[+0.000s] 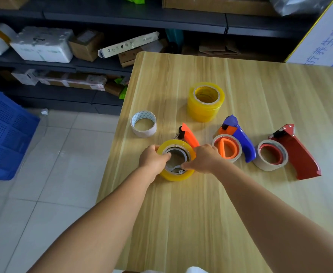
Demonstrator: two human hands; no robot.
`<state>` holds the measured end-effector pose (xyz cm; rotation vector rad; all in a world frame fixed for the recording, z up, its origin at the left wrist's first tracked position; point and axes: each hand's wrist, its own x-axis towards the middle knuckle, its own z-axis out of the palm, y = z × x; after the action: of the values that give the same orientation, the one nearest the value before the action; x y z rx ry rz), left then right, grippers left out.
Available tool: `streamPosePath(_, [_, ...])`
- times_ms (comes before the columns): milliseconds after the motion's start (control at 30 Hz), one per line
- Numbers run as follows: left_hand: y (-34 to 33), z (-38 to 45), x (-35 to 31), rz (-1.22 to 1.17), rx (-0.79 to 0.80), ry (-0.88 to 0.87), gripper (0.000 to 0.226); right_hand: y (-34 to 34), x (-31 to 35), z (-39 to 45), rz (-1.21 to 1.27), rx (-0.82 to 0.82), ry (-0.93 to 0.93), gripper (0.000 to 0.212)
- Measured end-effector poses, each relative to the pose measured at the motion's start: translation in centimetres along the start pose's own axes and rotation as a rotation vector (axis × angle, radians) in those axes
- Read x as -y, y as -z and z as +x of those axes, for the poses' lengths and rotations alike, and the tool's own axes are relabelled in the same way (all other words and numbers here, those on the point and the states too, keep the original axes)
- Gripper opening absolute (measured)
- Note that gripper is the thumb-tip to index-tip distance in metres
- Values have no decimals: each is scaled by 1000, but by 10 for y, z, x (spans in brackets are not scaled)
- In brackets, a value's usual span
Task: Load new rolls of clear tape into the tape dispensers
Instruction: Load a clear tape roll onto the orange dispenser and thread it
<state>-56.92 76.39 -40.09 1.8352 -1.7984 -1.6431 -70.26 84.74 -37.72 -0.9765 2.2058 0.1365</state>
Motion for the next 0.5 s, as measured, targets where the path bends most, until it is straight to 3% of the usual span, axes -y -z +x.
streamPosePath(67, [3,-4,-1,-65,63,30,64,-3,-1,6,38,-33,-33,48])
streamPosePath(167, [-1,-17,3,121,162,-46,103,-6,-2,14,108,-93,-84,49])
streamPosePath(233, [-4,-22,5,177,147,-73,115,-6,-2,15,99,-116,-93,49])
streamPosePath(500, [-13,-18,3,175,44,-34,95,-6,3,3,111,-199,-96,43])
